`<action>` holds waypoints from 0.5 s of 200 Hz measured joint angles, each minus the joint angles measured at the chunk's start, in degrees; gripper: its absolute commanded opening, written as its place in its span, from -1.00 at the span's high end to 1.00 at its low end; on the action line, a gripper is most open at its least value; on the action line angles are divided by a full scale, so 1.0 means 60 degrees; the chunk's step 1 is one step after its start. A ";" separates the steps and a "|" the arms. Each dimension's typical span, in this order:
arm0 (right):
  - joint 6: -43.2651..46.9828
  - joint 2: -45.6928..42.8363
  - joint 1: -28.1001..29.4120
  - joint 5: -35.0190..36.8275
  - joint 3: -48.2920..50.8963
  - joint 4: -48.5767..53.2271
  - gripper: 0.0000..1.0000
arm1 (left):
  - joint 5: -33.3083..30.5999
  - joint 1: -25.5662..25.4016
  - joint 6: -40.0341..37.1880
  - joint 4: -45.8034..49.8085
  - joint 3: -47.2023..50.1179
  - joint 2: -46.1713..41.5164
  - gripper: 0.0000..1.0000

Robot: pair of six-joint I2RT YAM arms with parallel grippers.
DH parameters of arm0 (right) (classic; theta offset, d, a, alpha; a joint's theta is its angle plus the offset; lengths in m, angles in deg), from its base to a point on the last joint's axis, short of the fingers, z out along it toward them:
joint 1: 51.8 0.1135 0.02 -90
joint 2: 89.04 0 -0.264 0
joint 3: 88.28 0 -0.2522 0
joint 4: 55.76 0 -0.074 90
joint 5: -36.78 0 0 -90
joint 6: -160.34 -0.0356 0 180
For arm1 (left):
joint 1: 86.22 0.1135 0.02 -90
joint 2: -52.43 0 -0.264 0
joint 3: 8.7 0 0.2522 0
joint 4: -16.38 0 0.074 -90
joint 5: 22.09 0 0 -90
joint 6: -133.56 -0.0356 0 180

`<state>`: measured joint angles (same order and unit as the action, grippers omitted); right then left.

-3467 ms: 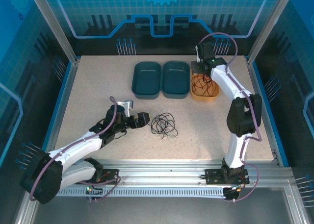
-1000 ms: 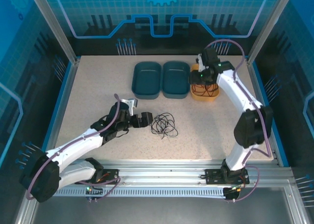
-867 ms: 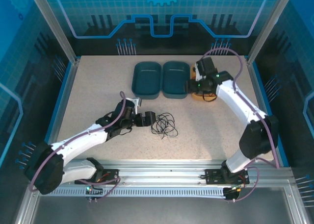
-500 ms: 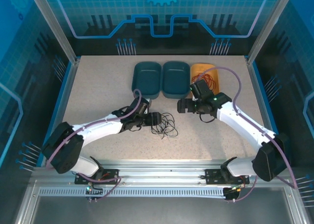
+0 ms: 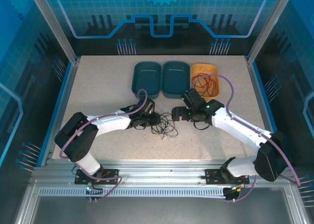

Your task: Untangle the cables

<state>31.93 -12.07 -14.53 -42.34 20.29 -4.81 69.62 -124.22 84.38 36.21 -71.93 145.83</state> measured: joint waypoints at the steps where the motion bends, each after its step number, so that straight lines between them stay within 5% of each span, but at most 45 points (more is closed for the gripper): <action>1: -0.0004 0.0007 0.0007 -0.0004 0.0004 -0.0004 -0.70 | 0.0000 0.0000 0.0000 0.0000 0.0000 0.0000 0.58; 45: -0.0113 0.1494 0.0415 -0.0980 -0.0087 -0.0699 -0.13 | -0.0095 0.0000 0.0168 -0.0051 0.0284 -0.0339 0.87; 100: -0.0073 0.2958 0.0783 -0.1880 -0.0907 -0.1005 0.07 | -0.0259 0.0000 0.0182 -0.0051 0.0637 -0.0925 0.87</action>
<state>31.49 5.68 -9.83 -53.62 14.85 -10.85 68.07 -124.22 85.47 35.90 -68.11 140.28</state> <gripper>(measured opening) 0.469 0.066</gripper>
